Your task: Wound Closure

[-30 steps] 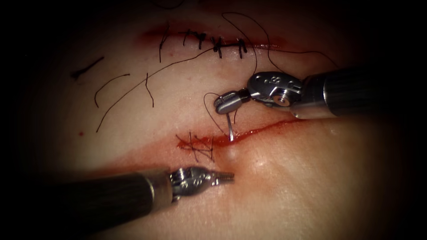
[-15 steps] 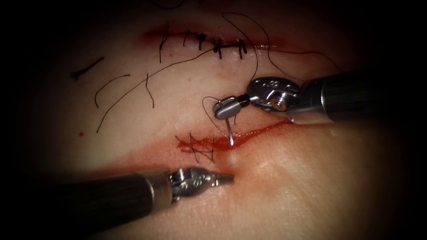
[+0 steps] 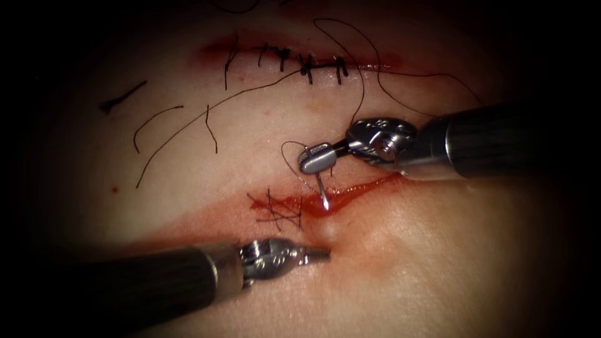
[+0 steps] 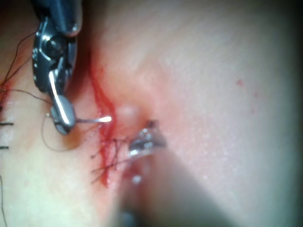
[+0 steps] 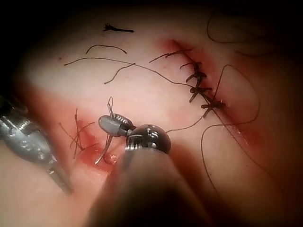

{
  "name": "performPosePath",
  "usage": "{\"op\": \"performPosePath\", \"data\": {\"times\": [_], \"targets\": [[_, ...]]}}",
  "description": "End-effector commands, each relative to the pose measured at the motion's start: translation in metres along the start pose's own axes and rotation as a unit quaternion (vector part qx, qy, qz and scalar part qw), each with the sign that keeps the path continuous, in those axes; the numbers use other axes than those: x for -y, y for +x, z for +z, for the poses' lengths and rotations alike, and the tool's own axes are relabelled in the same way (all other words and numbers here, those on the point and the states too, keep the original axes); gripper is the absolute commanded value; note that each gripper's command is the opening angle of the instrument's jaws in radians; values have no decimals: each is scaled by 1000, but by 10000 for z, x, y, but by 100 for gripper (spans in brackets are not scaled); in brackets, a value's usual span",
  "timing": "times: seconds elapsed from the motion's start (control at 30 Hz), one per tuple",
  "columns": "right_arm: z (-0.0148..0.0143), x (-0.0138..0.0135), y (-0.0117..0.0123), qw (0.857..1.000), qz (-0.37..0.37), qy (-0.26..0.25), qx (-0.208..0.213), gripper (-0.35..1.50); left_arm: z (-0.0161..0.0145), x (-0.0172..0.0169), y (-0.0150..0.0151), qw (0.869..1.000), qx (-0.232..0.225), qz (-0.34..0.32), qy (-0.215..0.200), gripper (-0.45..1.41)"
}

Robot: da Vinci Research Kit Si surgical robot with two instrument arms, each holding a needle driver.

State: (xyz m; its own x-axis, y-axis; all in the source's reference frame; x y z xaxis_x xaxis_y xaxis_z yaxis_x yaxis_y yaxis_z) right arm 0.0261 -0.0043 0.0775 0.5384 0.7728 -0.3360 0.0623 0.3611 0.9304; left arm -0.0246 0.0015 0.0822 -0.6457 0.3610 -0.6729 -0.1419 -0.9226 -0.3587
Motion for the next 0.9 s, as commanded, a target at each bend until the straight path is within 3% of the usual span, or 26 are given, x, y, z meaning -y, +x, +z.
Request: {"op": "performPosePath", "data": {"times": [0.03, 0.43, 0.9], "targets": [[7, -3, -1, 1000, 8, 1, 0, -35, 9, -3, -2, 1000, 0, 0, -1, 10], [9, -1, -2, 997, 75, 2, -14, -35, 9, -3, -2, 1000, 0, -1, -1, 10], [9, -11, -1, 997, 54, -5, -48, -35, 8, -3, -2, 1000, 0, -1, -1, 10]]}}
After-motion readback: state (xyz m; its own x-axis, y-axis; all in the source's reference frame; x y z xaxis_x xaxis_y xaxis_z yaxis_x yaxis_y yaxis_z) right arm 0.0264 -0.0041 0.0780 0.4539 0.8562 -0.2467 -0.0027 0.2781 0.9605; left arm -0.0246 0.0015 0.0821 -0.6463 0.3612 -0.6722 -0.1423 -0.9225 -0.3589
